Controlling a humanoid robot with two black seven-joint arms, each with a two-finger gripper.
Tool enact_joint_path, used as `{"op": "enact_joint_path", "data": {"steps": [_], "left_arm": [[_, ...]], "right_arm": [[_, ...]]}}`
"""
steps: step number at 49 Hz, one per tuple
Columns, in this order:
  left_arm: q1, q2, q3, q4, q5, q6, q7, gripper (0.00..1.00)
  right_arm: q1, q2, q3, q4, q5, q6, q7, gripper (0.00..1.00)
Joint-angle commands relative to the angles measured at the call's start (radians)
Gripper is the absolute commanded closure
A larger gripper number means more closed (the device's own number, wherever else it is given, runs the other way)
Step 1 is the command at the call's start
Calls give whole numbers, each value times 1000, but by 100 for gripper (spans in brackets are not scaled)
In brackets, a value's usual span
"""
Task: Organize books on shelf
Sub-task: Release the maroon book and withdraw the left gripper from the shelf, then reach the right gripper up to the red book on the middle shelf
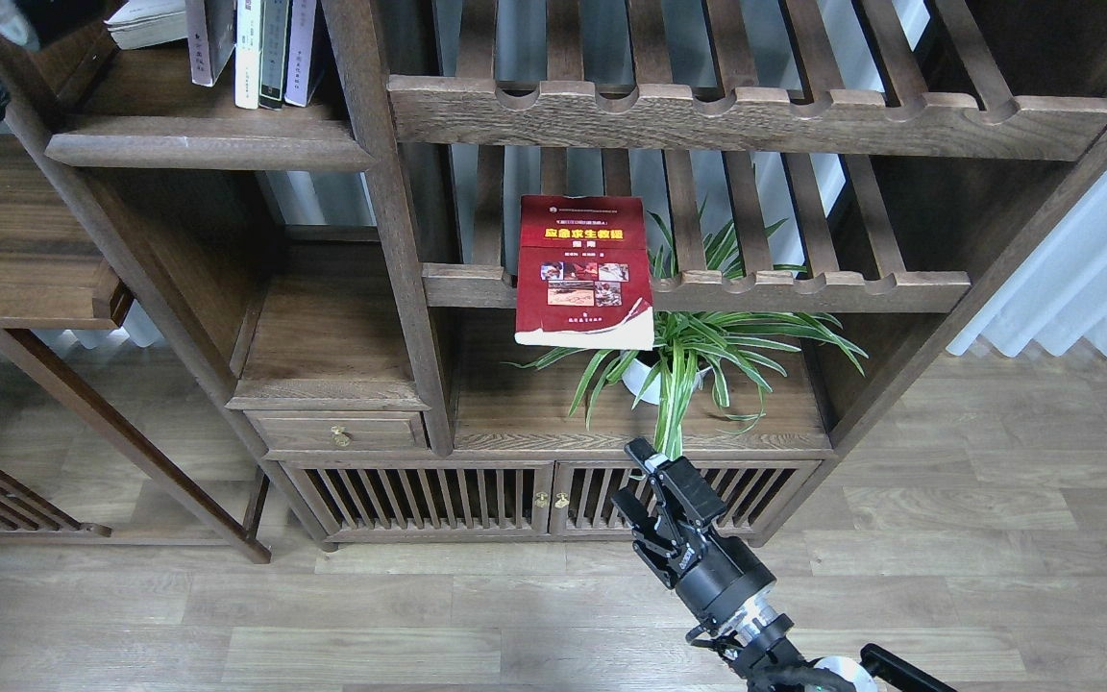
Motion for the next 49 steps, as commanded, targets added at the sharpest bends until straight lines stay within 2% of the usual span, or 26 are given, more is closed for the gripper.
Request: {"op": "enact_joint_path", "data": {"steps": [1, 11, 17, 27, 37, 43, 49], "left_arm": [[76, 41, -56, -44, -2, 0, 1, 15], [205, 77, -154, -69, -22, 0, 8, 14], [340, 97, -231, -127, -58, 0, 9, 11], [556, 97, -246, -247, -138, 0, 11, 7], [759, 74, -240, -247, -138, 0, 9, 7], [849, 29, -248, -242, -140, 0, 8, 6], [909, 26, -248, -233, -140, 0, 4, 4]], "right_arm": [[23, -4, -2, 3, -8, 0, 0, 2], [29, 1, -3, 6, -37, 0, -2, 2], [23, 4, -6, 6, -66, 0, -2, 2], [13, 38, -18, 6, -134, 0, 0, 2], [-7, 130, -8, -2, -175, 0, 1, 2], [-6, 202, 23, -15, -174, 0, 27, 2], [3, 210, 34, -43, -186, 0, 32, 1]]}}
